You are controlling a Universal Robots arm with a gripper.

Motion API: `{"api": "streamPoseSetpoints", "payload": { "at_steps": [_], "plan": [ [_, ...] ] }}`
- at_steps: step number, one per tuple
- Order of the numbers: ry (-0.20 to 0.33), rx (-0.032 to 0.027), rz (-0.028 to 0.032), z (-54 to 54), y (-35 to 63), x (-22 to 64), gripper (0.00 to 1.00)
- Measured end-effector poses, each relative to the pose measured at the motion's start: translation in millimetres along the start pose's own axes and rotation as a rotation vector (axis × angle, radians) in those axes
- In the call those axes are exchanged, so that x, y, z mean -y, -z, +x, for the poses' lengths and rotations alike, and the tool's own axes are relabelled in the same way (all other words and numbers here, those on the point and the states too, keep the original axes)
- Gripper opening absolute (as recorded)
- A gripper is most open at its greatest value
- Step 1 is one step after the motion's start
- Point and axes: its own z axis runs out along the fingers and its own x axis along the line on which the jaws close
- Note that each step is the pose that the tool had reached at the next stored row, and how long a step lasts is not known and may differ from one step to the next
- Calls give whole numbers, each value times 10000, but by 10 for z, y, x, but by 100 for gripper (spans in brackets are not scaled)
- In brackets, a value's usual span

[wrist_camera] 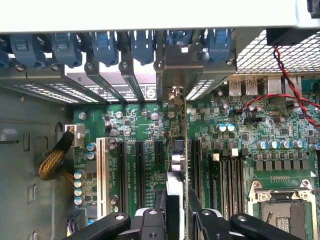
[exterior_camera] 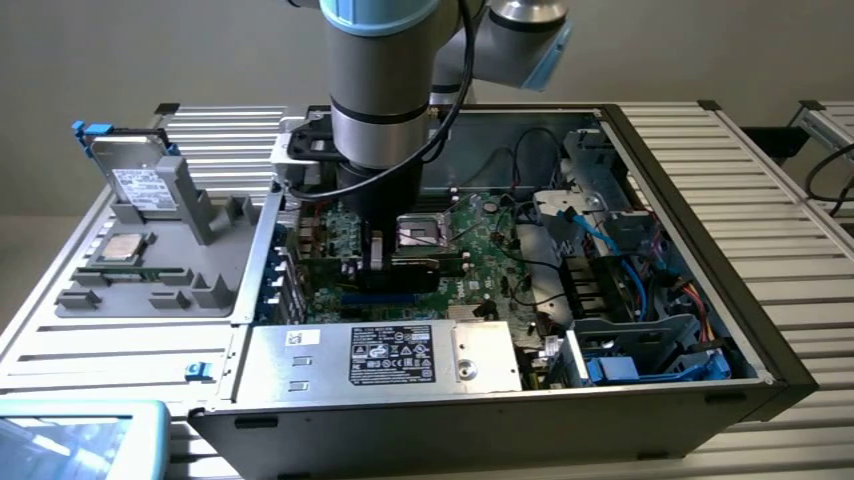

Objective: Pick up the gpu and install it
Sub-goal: 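Insert the gpu into the slot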

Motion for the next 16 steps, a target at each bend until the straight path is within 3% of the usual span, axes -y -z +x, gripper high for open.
{"api": "streamPoseSetpoints", "payload": {
  "at_steps": [16],
  "plan": [
    [1, 18, -22, 5, -17, 1, 28]
  ]
}}
